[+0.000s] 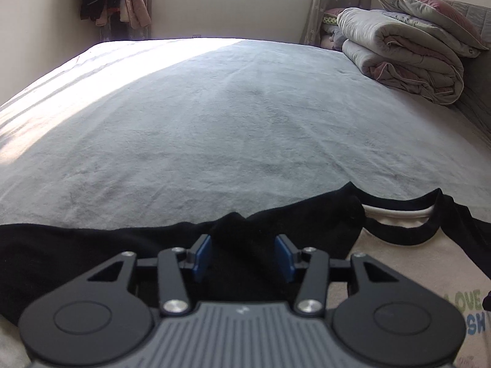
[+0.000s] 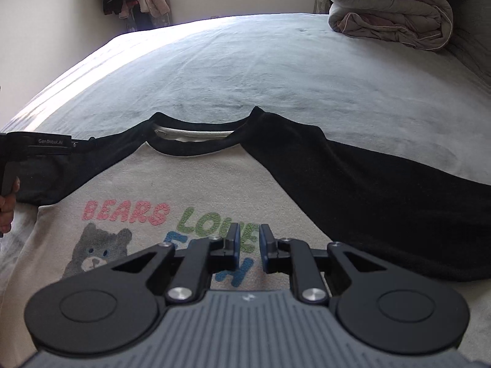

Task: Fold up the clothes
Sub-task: 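Move both open grippers back over the cream shirt front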

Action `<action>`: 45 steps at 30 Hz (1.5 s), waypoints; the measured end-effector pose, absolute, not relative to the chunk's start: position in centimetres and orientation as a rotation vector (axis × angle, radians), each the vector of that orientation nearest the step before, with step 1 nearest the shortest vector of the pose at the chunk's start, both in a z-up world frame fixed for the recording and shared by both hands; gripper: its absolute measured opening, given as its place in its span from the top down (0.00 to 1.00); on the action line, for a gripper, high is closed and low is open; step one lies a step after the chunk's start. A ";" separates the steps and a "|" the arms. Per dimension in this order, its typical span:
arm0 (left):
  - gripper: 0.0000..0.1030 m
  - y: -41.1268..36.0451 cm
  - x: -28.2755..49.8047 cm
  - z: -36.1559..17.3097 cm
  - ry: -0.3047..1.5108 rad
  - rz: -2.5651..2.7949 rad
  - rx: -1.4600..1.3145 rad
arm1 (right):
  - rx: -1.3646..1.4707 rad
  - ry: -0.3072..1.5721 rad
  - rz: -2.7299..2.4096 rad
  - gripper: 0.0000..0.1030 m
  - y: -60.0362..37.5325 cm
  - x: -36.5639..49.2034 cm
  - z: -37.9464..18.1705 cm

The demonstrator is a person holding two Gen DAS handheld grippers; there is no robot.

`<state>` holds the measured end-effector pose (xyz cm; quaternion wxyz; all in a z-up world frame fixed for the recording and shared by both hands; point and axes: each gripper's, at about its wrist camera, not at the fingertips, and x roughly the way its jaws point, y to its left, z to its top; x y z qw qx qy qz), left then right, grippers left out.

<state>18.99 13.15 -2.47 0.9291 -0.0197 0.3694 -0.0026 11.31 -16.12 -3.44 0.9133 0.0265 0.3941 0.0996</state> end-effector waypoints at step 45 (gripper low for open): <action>0.11 -2.3 -8.9 -2.5 0.876 -0.221 0.208 | -0.128 0.934 0.223 0.46 -19.5 -11.2 -3.4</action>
